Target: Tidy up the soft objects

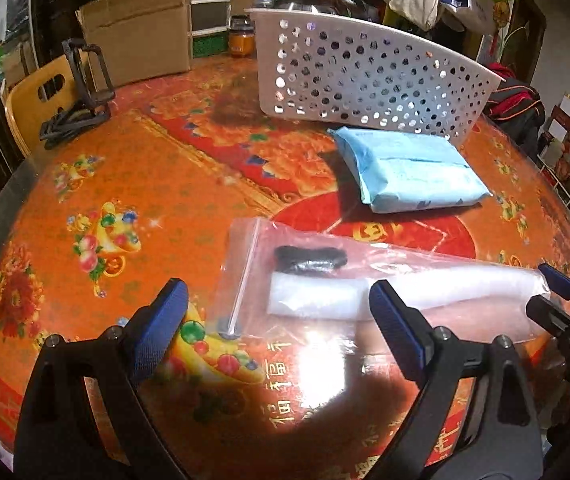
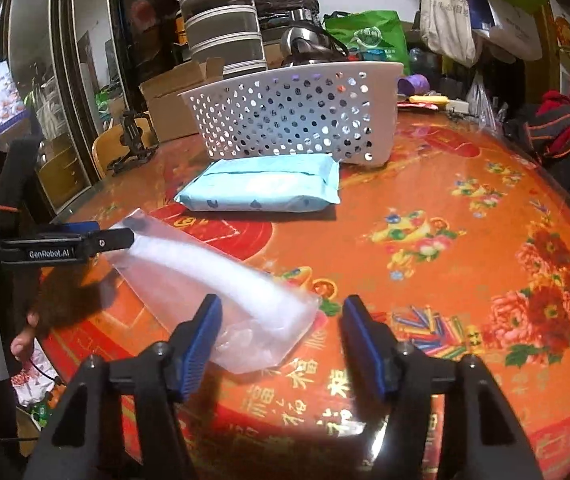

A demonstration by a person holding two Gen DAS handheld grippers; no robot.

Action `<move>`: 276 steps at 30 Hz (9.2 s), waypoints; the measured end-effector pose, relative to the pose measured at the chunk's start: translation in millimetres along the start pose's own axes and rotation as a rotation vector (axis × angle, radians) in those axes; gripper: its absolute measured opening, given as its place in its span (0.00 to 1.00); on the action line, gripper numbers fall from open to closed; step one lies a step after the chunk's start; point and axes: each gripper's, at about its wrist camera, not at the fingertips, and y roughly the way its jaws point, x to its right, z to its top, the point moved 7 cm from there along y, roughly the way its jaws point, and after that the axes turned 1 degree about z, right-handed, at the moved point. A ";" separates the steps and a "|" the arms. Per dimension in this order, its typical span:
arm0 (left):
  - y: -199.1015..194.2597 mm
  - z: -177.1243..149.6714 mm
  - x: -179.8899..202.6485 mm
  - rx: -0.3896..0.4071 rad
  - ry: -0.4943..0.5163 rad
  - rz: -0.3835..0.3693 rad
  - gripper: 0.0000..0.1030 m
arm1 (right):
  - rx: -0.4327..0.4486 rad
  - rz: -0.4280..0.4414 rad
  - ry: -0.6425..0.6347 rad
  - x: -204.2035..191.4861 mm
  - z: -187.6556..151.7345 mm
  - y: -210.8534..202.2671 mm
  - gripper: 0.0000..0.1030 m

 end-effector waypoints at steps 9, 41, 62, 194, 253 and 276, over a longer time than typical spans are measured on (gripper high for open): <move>3.7 3.2 9.0 -0.003 0.033 -0.042 0.63 | 0.001 -0.006 -0.035 -7.4 -1.8 3.0 0.40; -43.5 5.7 20.6 0.152 -0.017 -0.159 0.10 | 0.097 0.044 -0.087 -2.8 28.4 -23.7 0.10; -111.0 125.9 36.5 0.317 -0.040 -0.206 0.10 | 0.227 0.029 -0.169 8.0 162.3 -61.9 0.10; -21.6 103.9 89.4 0.155 0.050 -0.246 0.33 | 0.008 0.072 -0.101 -19.9 110.6 32.1 0.22; 87.2 287.1 54.6 0.104 0.004 -0.123 0.75 | 0.035 -0.064 -0.066 59.2 252.6 113.4 0.77; -30.4 235.7 56.1 0.270 0.035 -0.062 1.00 | 0.059 -0.122 -0.012 58.0 228.6 32.3 1.00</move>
